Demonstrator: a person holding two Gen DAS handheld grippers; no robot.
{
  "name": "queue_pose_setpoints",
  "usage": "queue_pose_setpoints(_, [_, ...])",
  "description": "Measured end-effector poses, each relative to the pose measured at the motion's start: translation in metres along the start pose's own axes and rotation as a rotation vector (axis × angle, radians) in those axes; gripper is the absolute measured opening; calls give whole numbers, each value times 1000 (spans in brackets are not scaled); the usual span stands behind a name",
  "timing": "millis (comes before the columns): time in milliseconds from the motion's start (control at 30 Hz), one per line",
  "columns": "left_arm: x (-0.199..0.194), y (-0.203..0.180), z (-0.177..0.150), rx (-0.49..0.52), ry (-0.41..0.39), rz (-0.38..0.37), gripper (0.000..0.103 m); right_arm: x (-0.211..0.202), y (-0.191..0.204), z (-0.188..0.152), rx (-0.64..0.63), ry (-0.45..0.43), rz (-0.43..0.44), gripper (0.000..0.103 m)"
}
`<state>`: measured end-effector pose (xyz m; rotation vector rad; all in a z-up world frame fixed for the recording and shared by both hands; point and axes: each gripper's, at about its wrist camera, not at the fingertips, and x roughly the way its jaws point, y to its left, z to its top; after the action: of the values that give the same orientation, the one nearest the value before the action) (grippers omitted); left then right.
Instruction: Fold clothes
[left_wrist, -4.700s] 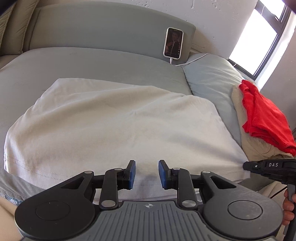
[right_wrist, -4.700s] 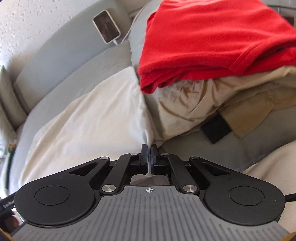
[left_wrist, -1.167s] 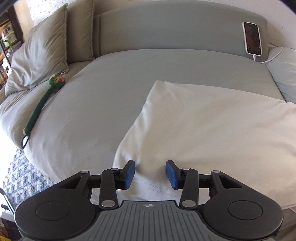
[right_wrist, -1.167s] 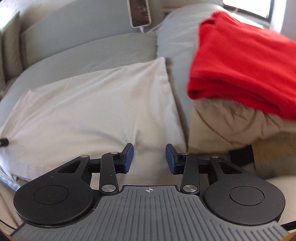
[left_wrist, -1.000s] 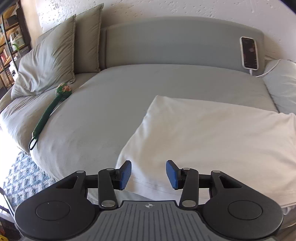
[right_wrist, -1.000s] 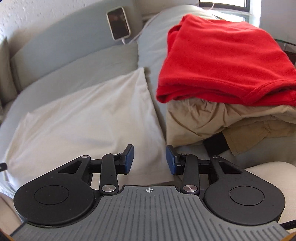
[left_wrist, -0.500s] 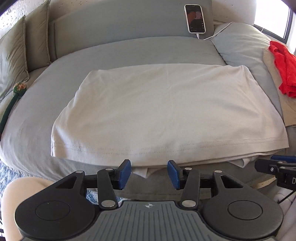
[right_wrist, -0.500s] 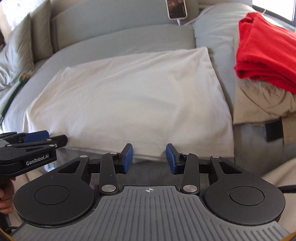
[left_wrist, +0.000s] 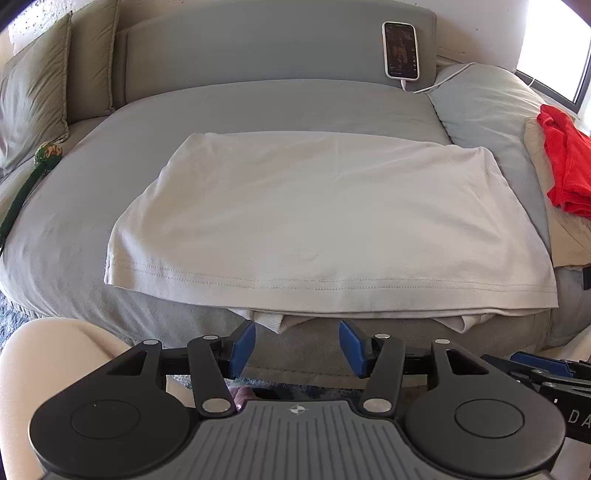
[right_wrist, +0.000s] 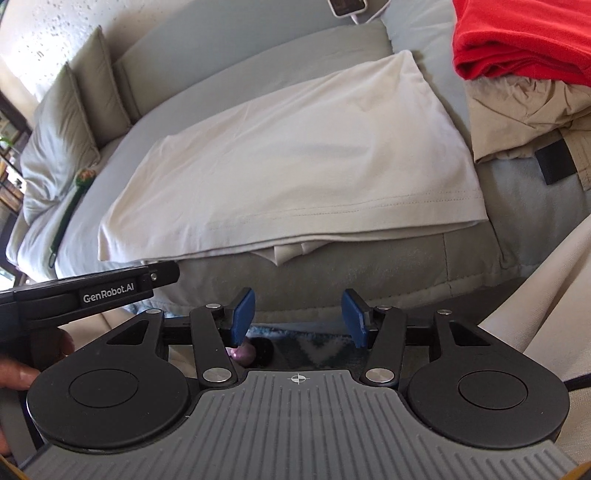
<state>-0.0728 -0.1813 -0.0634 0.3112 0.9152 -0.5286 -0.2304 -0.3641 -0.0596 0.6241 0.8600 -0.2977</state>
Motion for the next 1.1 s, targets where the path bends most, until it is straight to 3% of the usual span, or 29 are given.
queue_pose_setpoints(700, [8, 3, -3, -18, 40, -17, 54, 3, -5, 3, 56, 23, 7, 57])
queue_pose_setpoints(833, [4, 2, -2, -13, 24, -26, 61, -5, -11, 9, 97, -23, 24, 57])
queue_pose_setpoints(867, [3, 2, -2, -14, 18, -28, 65, -9, -15, 11, 124, -48, 29, 60])
queue_pose_setpoints(967, [1, 2, -1, -27, -2, -22, 77, -21, -30, 15, 239, -126, 38, 89])
queue_pose_setpoints(1100, [2, 2, -1, -40, -7, -8, 80, -28, -41, 16, 295, -178, 40, 90])
